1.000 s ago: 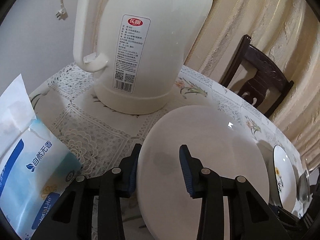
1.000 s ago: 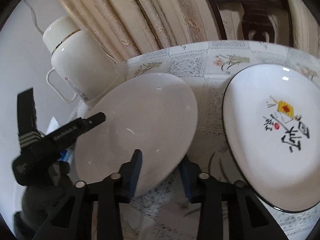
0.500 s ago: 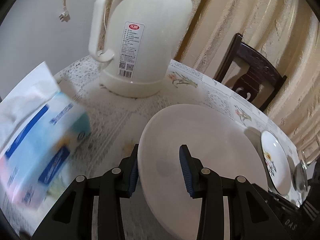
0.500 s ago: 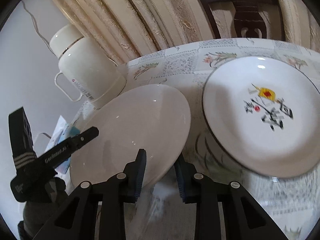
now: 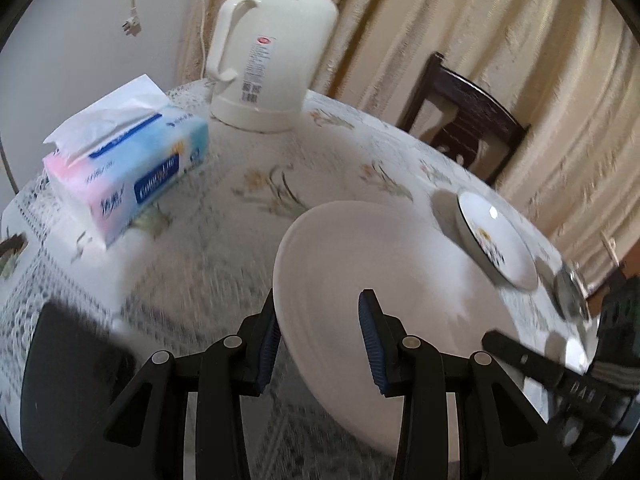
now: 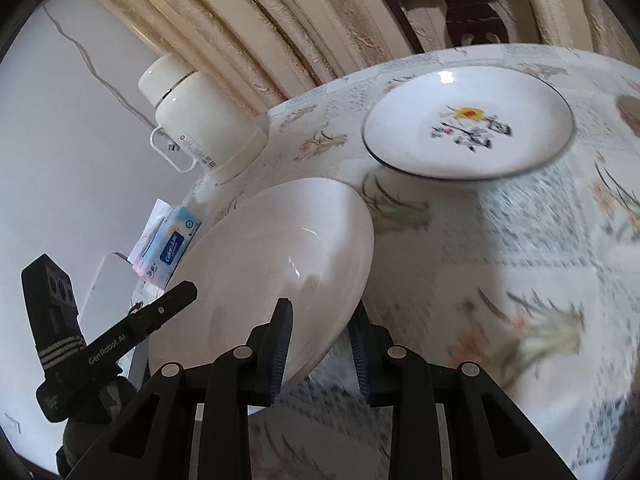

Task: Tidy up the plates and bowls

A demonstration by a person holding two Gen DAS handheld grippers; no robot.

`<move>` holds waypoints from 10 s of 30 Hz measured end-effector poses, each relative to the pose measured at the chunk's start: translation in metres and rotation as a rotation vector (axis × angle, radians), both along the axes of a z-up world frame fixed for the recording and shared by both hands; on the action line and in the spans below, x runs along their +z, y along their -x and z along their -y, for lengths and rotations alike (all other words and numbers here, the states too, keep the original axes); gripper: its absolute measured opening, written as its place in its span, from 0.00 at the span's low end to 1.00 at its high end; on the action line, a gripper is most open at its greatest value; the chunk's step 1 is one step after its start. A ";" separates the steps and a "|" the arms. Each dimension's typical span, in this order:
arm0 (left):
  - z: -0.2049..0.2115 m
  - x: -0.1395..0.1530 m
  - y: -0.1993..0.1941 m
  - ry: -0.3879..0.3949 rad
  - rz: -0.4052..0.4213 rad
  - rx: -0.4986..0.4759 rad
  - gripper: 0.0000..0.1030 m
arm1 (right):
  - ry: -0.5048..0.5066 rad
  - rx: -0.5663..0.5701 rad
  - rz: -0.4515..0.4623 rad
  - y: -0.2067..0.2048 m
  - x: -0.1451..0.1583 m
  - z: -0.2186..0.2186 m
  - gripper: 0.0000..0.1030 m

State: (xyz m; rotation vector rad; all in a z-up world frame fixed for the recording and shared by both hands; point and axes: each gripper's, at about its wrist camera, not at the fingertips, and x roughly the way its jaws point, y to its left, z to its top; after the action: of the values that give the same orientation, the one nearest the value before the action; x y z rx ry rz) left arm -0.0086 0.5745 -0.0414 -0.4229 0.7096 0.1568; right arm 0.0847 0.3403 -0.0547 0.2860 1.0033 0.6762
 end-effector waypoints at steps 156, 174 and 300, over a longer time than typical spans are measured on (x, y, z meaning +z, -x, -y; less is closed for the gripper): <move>0.271 0.000 -0.043 -0.144 -0.057 -0.393 0.92 | 0.020 -0.669 0.247 0.102 0.029 0.296 0.80; 0.237 -0.002 -0.047 -0.150 -0.058 -0.355 0.92 | 0.023 -0.552 0.224 0.082 0.036 0.244 0.80; 0.221 0.040 -0.170 0.132 0.097 -0.481 0.34 | 0.243 -0.460 0.134 -0.014 0.076 0.186 0.30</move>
State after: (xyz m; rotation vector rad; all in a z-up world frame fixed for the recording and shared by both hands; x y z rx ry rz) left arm 0.1618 0.3537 -0.0015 -0.3722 0.7096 -0.3635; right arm 0.0985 0.1547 0.0214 0.2431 0.8407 0.1509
